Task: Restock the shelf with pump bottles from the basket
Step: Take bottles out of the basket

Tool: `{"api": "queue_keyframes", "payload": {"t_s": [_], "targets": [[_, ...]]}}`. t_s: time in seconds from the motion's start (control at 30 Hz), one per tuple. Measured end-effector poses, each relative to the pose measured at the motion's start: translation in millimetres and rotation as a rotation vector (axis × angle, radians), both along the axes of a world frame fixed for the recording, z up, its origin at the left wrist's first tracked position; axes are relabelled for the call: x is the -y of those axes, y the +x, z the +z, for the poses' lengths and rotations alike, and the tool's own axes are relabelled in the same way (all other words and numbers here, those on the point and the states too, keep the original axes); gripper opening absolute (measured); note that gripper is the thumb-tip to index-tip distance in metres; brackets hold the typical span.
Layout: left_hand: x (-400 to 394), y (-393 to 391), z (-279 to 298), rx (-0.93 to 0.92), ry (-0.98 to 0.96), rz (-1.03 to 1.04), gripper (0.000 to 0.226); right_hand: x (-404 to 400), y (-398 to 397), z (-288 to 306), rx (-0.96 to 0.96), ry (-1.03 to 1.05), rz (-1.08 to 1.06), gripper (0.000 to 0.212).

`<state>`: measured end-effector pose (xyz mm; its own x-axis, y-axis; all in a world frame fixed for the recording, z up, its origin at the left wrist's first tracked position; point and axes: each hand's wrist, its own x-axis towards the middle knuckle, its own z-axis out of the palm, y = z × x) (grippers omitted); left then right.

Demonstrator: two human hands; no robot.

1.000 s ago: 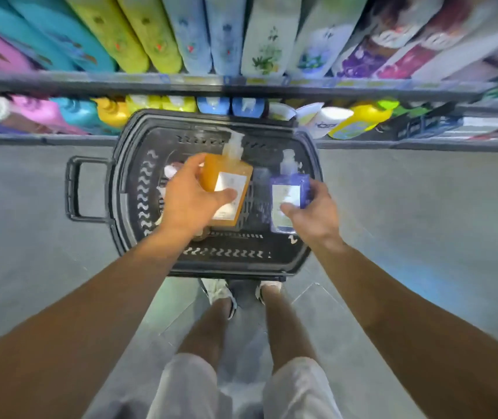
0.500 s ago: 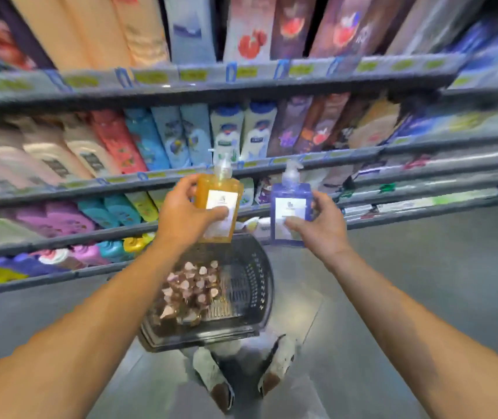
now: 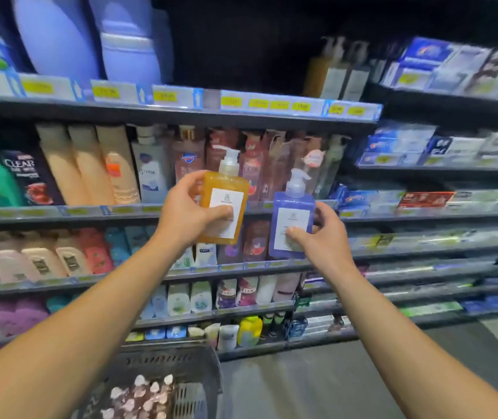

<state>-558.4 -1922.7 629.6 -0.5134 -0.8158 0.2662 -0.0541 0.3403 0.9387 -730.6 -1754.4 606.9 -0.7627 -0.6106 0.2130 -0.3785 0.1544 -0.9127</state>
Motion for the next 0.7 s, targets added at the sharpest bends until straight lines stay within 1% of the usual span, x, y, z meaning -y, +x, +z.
{"api": "queue_keyframes", "payload": {"t_s": [0.23, 0.4, 0.6, 0.7], "targets": [[-51.9, -65.0, 61.3, -0.113, -0.087, 0.009, 0.068, -40.9, -70.7, 66.8, -0.120, -0.092, 0.045, 0.060], [-65.0, -100.6, 88.5, -0.142, -0.119, 0.021, 0.070, -56.8, -108.0, 102.4, -0.184, -0.147, 0.088, 0.075], [-60.1, -135.1, 114.4, -0.144, -0.151, 0.021, 0.079, -52.7, -147.1, 134.2, -0.229, -0.187, 0.126, 0.066], [-50.4, -149.8, 123.9, -0.147, -0.167, 0.022, 0.073, -41.1, -167.7, 151.3, -0.275, -0.202, 0.102, 0.067]]}}
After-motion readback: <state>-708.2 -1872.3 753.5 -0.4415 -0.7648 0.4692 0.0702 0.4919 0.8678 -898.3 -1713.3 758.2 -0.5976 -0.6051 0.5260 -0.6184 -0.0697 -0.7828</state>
